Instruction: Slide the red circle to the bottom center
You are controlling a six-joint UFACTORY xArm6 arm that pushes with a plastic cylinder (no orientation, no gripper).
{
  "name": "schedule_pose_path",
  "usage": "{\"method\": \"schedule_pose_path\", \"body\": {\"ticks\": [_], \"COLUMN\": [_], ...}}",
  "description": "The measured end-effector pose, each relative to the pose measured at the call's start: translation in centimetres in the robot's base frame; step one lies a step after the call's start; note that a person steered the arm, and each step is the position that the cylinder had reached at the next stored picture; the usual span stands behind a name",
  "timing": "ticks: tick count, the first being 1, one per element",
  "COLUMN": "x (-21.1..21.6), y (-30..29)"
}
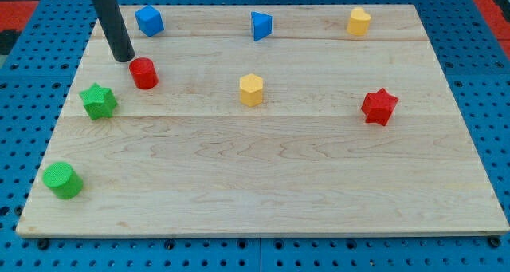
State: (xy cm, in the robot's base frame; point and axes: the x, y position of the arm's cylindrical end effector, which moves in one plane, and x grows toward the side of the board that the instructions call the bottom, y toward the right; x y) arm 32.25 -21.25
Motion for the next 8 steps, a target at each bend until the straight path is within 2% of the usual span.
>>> {"method": "schedule_pose_path", "body": {"ticks": [6,7,8], "x": [0.4,6.8,13.6], "y": [3.1,3.8,9.8]}}
